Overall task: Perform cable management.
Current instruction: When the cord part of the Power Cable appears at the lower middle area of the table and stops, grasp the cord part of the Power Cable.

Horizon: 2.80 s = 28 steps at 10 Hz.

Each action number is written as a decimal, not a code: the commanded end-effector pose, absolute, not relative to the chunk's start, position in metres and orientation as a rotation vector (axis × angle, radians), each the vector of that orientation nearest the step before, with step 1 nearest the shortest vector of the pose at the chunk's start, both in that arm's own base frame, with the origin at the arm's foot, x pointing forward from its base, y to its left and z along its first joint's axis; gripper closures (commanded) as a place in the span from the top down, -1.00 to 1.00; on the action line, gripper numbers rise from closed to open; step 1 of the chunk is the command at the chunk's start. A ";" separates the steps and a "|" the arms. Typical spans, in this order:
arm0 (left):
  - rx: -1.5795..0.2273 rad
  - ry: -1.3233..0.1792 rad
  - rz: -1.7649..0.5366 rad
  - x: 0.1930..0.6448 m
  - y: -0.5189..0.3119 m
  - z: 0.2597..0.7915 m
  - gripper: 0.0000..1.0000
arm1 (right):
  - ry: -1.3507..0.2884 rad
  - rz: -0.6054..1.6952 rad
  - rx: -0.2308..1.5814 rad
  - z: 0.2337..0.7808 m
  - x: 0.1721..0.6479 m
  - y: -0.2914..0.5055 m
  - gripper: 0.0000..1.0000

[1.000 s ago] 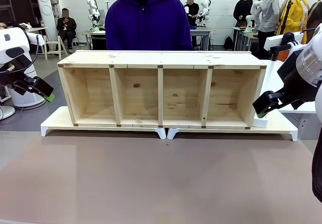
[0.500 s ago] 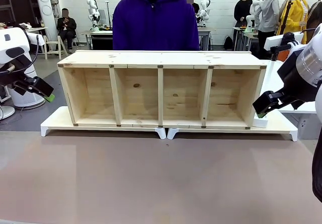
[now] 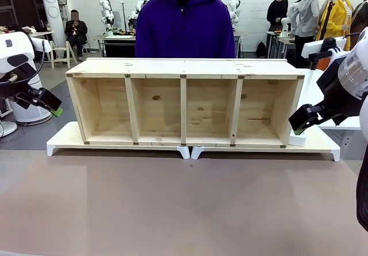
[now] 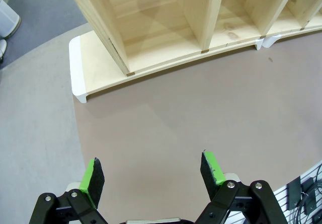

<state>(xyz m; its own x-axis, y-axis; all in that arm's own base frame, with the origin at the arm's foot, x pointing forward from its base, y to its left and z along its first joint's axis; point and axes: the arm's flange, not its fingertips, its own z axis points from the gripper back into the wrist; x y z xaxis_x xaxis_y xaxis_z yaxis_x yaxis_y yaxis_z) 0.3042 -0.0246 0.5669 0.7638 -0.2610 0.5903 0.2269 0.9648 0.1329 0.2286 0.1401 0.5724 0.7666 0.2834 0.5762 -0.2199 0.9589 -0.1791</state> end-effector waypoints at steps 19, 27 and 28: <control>0.055 -0.647 -0.253 0.305 -0.025 0.566 1.00 | -0.645 0.274 -0.104 0.573 0.229 0.140 1.00; 0.055 -0.647 -0.253 0.305 -0.025 0.566 1.00 | -0.645 0.274 -0.104 0.573 0.229 0.140 1.00; 0.055 -0.647 -0.253 0.305 -0.025 0.566 1.00 | -0.645 0.274 -0.104 0.573 0.229 0.140 1.00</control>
